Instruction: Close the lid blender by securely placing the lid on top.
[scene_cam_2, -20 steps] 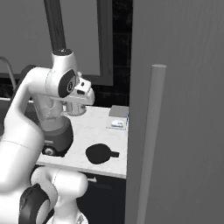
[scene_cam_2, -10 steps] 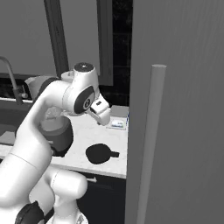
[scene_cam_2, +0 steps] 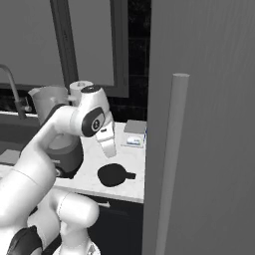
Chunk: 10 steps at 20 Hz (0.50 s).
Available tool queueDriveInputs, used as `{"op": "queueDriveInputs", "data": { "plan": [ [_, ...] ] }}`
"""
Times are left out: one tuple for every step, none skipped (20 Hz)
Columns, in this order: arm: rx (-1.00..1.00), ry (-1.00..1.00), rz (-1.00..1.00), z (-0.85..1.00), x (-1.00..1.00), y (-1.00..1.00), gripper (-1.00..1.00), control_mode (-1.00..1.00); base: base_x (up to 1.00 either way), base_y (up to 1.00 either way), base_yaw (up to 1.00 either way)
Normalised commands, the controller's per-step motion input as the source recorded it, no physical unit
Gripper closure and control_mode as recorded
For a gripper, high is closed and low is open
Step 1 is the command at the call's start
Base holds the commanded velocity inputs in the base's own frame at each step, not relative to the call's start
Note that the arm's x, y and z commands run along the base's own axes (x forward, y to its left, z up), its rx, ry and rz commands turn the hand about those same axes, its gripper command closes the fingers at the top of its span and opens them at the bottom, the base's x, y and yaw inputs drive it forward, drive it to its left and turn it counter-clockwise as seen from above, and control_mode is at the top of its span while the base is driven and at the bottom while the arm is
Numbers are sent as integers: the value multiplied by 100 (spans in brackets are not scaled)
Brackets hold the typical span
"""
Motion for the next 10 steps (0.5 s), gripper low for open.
{"op": "queueDriveInputs", "data": {
  "plan": [
    [0, 1, 0, -22, 0, -10, -100, -100, 0, 0, 0],
    [0, 3, -3, -16, 0, -1, -100, -100, 0, 0, 0],
    [0, 5, -5, -19, 0, 0, -100, -100, 0, 0, 0],
    [0, 2, -5, -22, 0, 0, -100, -100, 0, 0, 0],
    [0, 4, -7, -31, 12, 0, -100, -100, 0, 0, 0],
    [0, 6, -8, -35, 21, 0, -100, -100, 0, 0, 0],
    [0, 7, -10, -41, 28, 0, -100, -100, 0, 0, 0],
    [0, 6, -10, -52, 22, 0, -100, -100, 0, 0, 0],
    [0, 5, -10, -49, 23, 0, -100, -100, 0, 0, 0],
    [0, 8, -10, -46, 26, 0, -100, -100, 0, 0, 0]
  ]
}}
